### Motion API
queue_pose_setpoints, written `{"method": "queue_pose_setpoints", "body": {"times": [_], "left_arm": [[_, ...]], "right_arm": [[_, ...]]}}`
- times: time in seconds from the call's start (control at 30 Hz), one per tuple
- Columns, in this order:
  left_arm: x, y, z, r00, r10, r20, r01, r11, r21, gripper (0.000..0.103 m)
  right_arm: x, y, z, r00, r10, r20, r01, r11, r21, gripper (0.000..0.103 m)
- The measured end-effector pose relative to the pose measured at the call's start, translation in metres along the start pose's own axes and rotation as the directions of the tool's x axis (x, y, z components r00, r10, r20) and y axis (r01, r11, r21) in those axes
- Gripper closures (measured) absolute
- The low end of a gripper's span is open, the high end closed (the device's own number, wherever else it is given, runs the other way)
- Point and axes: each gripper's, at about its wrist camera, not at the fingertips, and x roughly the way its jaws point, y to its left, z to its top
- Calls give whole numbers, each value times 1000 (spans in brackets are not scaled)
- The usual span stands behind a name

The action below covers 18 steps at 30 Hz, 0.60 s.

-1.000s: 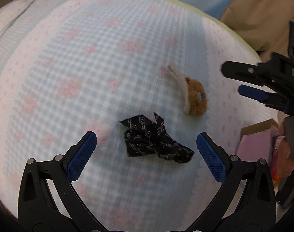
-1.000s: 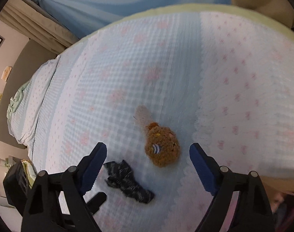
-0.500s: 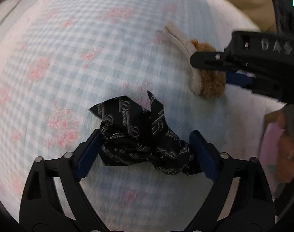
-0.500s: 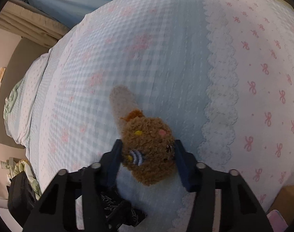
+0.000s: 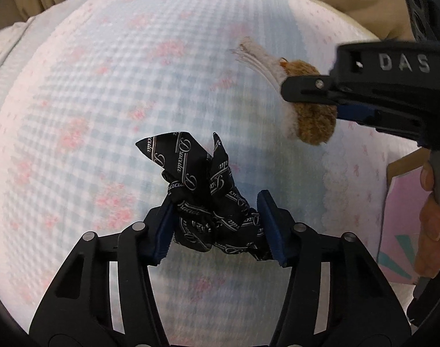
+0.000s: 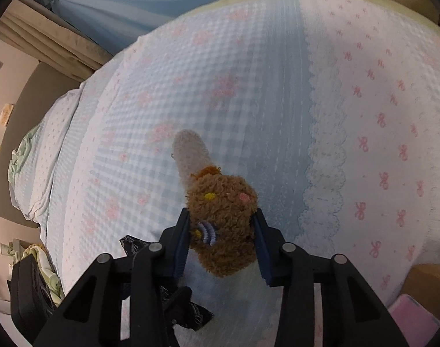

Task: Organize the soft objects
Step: 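Lift the toy and black cloth and carry them over the box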

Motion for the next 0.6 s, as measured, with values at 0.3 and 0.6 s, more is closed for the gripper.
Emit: {"method": "queue_pose_setpoints", "body": {"times": [0.3, 0.6], "left_arm": [[-78, 12, 8, 993, -2, 114, 1, 1000, 9, 52], [-195, 10, 11, 972, -47, 229, 33, 997, 62, 52]], "right_arm": [[-88, 35, -13, 993, -24, 118, 25, 1000, -15, 66], [-210, 90, -46, 969, -74, 238, 85, 996, -36, 66]]}}
